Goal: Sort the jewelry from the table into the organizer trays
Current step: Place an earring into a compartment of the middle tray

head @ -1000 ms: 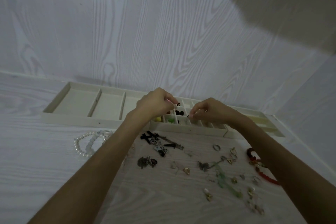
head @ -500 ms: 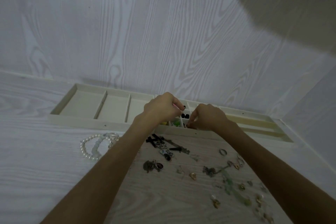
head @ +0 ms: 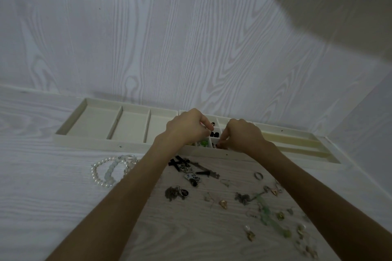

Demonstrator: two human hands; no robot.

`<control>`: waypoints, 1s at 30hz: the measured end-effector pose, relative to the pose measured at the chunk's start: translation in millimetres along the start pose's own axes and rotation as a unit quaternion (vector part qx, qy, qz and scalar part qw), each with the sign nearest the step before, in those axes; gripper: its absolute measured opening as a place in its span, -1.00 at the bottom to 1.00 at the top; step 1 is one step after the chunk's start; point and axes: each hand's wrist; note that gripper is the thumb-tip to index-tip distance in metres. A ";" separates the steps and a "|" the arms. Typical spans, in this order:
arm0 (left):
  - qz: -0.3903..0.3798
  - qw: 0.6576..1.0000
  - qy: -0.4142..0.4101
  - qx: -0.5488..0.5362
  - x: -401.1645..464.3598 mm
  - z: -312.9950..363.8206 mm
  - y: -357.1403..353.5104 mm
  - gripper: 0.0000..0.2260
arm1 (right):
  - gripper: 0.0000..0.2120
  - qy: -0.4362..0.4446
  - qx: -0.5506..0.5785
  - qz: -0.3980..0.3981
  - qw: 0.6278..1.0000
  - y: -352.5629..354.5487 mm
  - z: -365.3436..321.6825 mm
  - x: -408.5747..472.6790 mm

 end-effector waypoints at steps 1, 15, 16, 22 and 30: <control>0.000 1.000 -0.002 0.001 0.5 -0.6 -0.1 -0.85 | -0.84 0.004 0.000 0.000 1.000 -0.2 -0.5 -0.1; 0.010 0.993 -0.058 0.098 -0.3 -5.1 -4.6 -0.79 | -0.89 0.057 0.055 0.020 0.997 13.2 18.4 -4.0; 0.019 0.993 -0.058 0.098 0.2 -5.6 -3.9 -0.79 | -0.89 0.064 0.051 0.027 0.996 13.1 17.9 -3.4; 0.021 0.993 -0.055 0.099 1.8 -7.4 -2.2 -0.77 | -0.85 0.117 -0.032 0.018 0.992 11.9 9.1 1.2; -0.013 0.969 -0.103 0.223 -2.1 -6.0 -6.7 -0.72 | -0.85 0.094 -0.035 0.009 0.995 3.8 6.0 8.9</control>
Point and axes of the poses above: each hand's wrist, its own x-axis towards the middle knuckle, its own y-axis out of the back of the hand, z = x × y, and after that the axes turned 7 degrees about -x, right-handed
